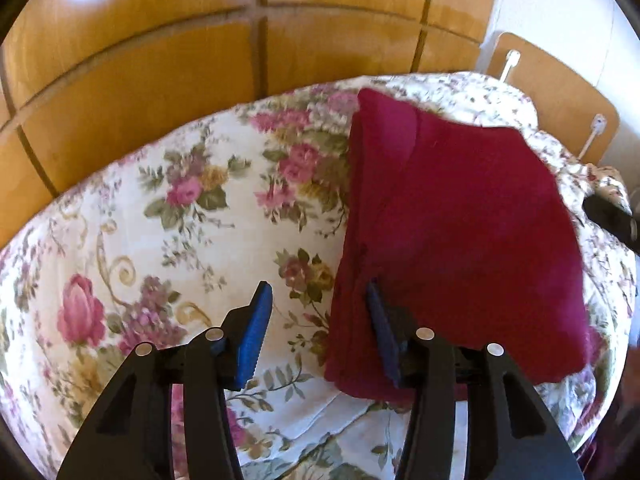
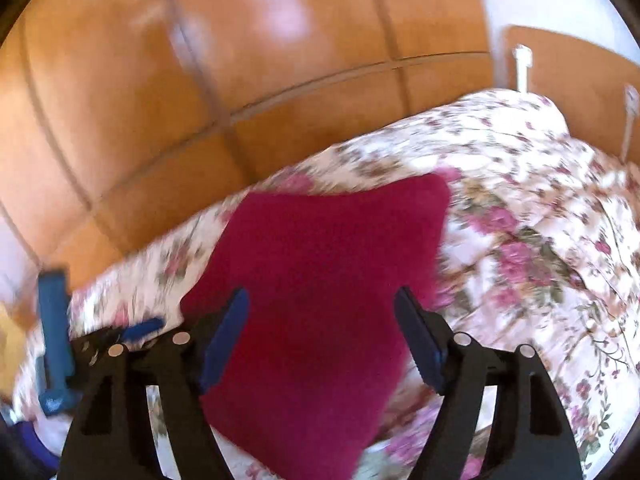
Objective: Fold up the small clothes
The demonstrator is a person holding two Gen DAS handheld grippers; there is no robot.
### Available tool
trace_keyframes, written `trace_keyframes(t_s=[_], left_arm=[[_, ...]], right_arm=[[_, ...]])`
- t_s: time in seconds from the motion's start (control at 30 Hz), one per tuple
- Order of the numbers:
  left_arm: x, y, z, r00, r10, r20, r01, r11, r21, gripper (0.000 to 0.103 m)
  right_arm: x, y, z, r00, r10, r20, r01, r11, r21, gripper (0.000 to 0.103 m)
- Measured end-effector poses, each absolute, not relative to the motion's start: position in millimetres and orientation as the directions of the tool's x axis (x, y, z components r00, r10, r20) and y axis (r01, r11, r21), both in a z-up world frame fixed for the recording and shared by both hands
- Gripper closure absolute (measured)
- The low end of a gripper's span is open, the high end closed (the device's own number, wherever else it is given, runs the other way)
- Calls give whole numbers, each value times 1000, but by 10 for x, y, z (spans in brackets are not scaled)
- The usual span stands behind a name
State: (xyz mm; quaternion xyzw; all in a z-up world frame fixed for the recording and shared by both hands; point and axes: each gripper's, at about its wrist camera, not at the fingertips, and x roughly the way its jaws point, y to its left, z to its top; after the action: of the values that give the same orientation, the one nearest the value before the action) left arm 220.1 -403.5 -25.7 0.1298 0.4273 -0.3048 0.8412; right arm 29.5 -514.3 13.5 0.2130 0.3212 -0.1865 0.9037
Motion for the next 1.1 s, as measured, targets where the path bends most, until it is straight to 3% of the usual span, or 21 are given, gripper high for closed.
trace_keyframes(t_s=[0.1, 0.2, 0.3, 0.37, 0.53, 0.57, 0.63, 0.73, 0.83, 1.03, 1.1], left_arm=[[2187, -3991, -227, 440, -406, -801, 602, 795, -72, 49], [2040, -3842, -35, 492, -420, -762, 608, 793, -45, 48], [1855, -3640, 136, 536, -433, -724, 600, 799, -34, 45], [1724, -3501, 229, 571, -439, -694, 586, 810, -30, 33], [1400, -3169, 388, 624, -429, -653, 539, 841, -38, 32], [1331, -3115, 415, 633, -425, -647, 533, 845, -34, 25], [1197, -3020, 472, 652, -431, -624, 532, 846, -28, 19], [1003, -2879, 550, 678, -423, -601, 518, 855, -17, 19], [853, -2769, 586, 704, -402, -585, 489, 872, -11, 10], [662, -2629, 635, 722, -389, -572, 458, 889, -26, 10], [616, -2613, 658, 732, -385, -563, 457, 890, -14, 4]], right_arm=[[590, -5040, -275, 576, -271, -772, 534, 839, 104, 27], [616, -4854, -285, 559, -365, -745, 552, 834, 5, 26], [526, -4827, -161, 572, -373, -730, 574, 818, 33, 24], [435, -4726, 30, 598, -364, -714, 580, 811, 72, 19], [256, -4523, 247, 633, -385, -672, 612, 781, 128, 6], [266, -4458, 279, 631, -391, -670, 620, 773, 133, 5], [195, -4312, 343, 621, -416, -665, 647, 750, 136, 3], [76, -4152, 365, 600, -449, -661, 682, 720, 130, 2], [-26, -4014, 356, 585, -466, -664, 697, 707, 118, 2], [-186, -3812, 337, 571, -493, -657, 703, 706, 81, 2], [-235, -3770, 361, 573, -507, -644, 707, 703, 76, 2]])
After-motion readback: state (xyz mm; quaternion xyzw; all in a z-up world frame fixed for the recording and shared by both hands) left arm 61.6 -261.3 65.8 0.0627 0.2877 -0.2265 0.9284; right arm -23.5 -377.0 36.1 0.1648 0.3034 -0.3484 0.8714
